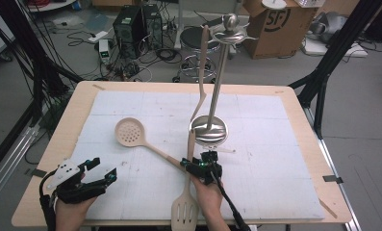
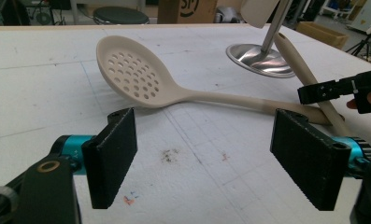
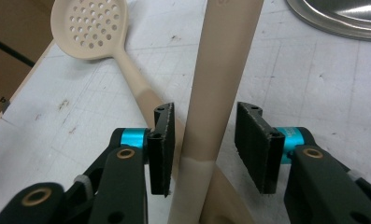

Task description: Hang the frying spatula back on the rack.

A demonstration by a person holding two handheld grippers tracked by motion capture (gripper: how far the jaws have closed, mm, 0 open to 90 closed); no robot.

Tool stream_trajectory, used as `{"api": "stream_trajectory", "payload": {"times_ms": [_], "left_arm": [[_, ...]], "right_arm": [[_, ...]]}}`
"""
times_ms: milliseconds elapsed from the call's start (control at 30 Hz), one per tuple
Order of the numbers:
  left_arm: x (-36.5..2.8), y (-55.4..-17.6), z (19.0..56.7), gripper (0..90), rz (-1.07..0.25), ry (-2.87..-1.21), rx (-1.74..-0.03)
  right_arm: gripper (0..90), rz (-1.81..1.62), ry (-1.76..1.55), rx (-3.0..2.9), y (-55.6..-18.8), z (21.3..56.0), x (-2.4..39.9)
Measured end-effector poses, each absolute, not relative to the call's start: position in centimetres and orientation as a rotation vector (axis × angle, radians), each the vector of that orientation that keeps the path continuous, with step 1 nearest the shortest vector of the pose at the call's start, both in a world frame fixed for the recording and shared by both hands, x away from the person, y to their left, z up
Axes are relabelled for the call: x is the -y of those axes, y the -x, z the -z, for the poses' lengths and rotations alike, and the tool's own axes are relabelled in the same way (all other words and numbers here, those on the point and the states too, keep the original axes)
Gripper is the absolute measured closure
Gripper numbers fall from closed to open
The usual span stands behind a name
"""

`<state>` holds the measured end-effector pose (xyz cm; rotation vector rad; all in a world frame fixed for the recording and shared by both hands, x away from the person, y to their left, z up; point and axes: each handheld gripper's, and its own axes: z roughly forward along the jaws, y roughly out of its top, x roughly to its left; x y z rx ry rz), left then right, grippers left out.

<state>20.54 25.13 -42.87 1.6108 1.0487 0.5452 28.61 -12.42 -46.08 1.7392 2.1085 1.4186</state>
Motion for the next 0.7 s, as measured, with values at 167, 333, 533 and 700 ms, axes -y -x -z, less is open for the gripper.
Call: {"api": "stream_trajectory", "payload": {"times_ms": [167, 333, 533, 700], "left_arm": [[-25.13, -20.54, 42.87, 23.6, -0.545, -1.611, -1.049], [-25.19, -20.52, 42.87, 23.6, -0.549, -1.613, -1.048], [-25.23, -20.49, 42.88, 23.6, -0.548, -1.610, -1.051], [-25.26, -20.45, 42.88, 23.6, -0.551, -1.611, -1.050]], "right_arm": [[65.5, -1.422, -1.743, -2.114, -28.67, 46.08, 12.36], [69.1, -1.437, -1.735, -2.125, -28.76, 46.07, 12.36], [71.2, -1.496, -1.757, -2.138, -28.92, 45.99, 12.64], [72.9, -1.569, -1.756, -2.131, -28.89, 45.75, 12.80]]}}
